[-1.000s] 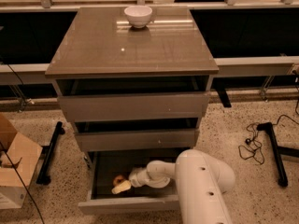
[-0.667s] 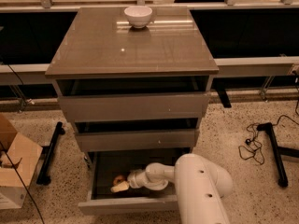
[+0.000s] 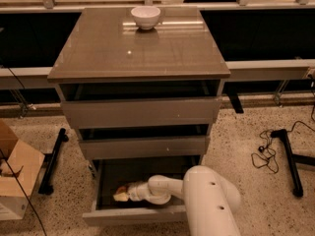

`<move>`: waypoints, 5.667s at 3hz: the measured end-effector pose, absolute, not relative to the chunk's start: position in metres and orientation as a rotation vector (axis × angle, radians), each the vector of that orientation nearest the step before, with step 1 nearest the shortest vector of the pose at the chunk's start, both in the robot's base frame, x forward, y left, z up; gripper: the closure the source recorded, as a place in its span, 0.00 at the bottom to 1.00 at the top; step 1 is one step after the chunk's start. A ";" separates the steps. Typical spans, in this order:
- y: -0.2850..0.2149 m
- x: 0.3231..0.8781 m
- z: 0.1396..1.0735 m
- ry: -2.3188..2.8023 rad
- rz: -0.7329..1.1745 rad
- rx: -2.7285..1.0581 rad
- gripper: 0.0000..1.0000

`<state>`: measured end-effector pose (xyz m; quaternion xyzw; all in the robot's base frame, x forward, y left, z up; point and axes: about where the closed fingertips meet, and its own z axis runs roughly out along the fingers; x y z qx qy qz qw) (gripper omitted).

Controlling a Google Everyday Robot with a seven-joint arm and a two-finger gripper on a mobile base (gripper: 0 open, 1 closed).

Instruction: Pick apple from bottom drawer and place on counter

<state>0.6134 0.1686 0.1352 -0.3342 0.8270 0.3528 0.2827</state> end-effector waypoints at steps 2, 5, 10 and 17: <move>0.157 0.603 0.199 2.135 0.986 -0.858 1.00; 0.035 0.557 0.424 1.955 1.079 -0.891 1.00; 0.029 0.643 0.831 1.610 0.507 -1.376 1.00; 0.057 0.817 0.901 1.522 0.620 -1.239 1.00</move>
Offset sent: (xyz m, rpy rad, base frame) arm -0.0104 -0.0438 0.1193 0.1168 -0.0783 -0.0350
